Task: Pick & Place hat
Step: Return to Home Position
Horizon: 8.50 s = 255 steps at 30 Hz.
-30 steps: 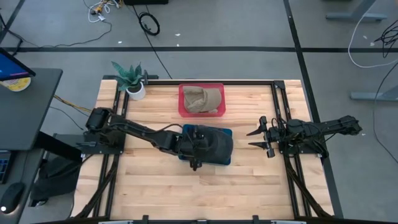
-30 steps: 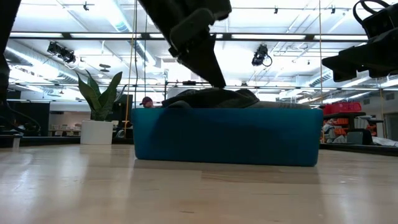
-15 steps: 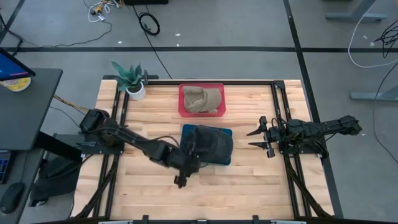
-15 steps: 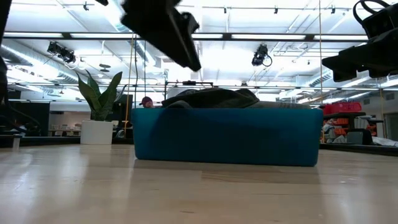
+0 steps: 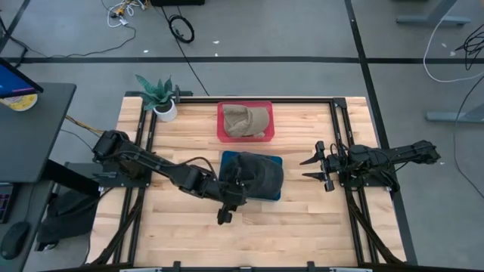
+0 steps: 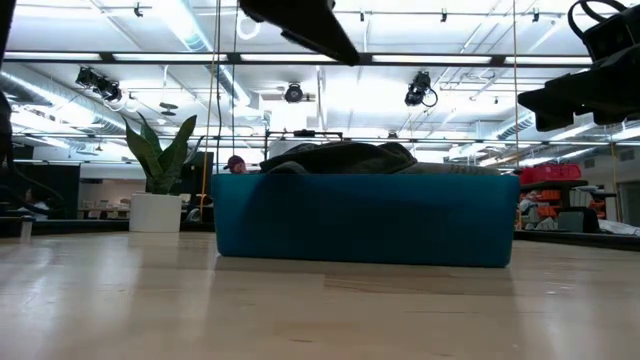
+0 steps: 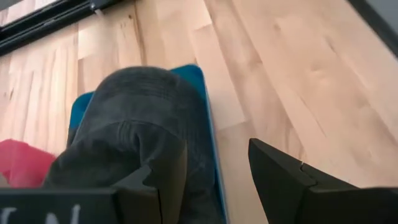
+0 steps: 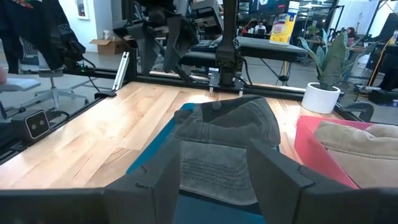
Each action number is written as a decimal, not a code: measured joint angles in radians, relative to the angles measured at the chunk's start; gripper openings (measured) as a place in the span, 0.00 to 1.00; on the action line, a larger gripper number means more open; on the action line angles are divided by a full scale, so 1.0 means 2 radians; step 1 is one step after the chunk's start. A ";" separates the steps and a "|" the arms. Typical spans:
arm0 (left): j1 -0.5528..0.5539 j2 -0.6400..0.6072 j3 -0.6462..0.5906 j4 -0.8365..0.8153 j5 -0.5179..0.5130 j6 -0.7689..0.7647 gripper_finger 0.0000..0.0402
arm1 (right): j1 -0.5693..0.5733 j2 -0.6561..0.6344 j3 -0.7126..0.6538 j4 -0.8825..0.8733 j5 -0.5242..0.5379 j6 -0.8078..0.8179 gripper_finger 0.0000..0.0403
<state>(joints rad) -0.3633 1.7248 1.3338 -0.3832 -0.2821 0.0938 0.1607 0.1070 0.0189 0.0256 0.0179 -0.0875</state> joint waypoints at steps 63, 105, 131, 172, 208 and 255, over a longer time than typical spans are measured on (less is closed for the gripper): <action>0.242 -0.843 -0.640 0.339 0.124 -0.015 0.44 | 0.000 0.000 0.000 0.002 0.000 0.000 0.46; 0.243 -0.856 -0.662 0.203 0.099 0.025 0.44 | 0.000 0.000 0.000 0.002 0.000 0.000 0.46; 0.243 -0.856 -0.662 0.218 0.097 0.024 0.44 | 0.000 0.000 0.000 0.002 0.000 0.000 0.46; 0.243 -0.856 -0.662 0.219 0.097 0.024 0.44 | 0.000 0.000 0.000 0.002 0.000 0.000 0.46; 0.243 -0.856 -0.662 0.219 0.097 0.024 0.44 | 0.000 0.000 0.000 0.002 0.000 0.000 0.46; 0.243 -0.856 -0.662 0.219 0.097 0.024 0.44 | 0.000 0.000 0.000 0.002 0.000 0.000 0.46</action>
<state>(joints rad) 0.1225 0.0128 0.0090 0.0550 -0.0887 0.1413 0.1604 0.1078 0.0189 0.0292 0.0181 -0.0875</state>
